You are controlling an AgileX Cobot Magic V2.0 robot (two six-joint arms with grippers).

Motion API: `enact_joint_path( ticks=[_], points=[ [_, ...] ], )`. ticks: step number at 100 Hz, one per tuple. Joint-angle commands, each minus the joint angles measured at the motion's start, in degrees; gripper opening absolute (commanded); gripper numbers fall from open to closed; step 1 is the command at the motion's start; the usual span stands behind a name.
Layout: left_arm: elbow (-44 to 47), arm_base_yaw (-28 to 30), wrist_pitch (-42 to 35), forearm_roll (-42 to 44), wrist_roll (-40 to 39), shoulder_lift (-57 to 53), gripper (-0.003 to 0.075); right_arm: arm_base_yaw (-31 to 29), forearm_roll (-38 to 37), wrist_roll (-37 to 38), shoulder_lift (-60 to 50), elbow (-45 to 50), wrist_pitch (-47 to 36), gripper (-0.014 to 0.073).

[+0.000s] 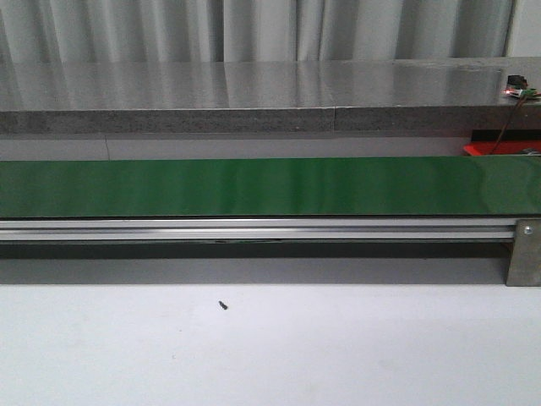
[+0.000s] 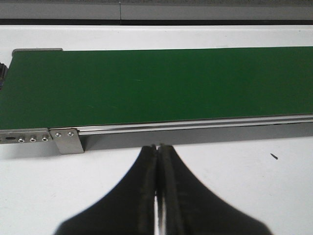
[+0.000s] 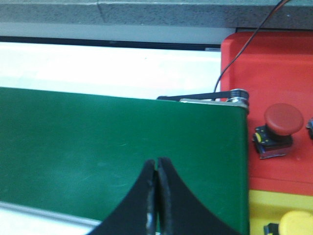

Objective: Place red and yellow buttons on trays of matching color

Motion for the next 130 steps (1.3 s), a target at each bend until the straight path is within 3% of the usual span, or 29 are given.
enact_joint_path(
  ticks=[1, 44, 73, 107, 130],
  points=[
    [-1.5, -0.5, -3.9, -1.0, 0.0, 0.1, -0.002, 0.7, 2.0, -0.6, -3.8, 0.8, -1.5, -0.0059],
    [-1.5, -0.5, -3.9, -1.0, 0.0, 0.1, -0.002, 7.2, 2.0, -1.1, -19.0, 10.8, -3.5, -0.0059],
    [-1.5, -0.5, -3.9, -1.0, 0.0, 0.1, -0.002, 7.2, 2.9, -1.1, -31.7, 15.6, -4.8, -0.0059],
    [-2.7, 0.3, -5.6, -0.9, -4.1, 2.2, -0.002, 7.2, 4.6, -1.1, -34.2, 16.5, -6.7, -0.0059],
    [-8.7, 6.9, -5.9, -0.9, -4.2, 12.8, -0.002, 7.2, 4.6, -1.1, -34.2, 16.5, -7.1, -0.0059]
  ],
)
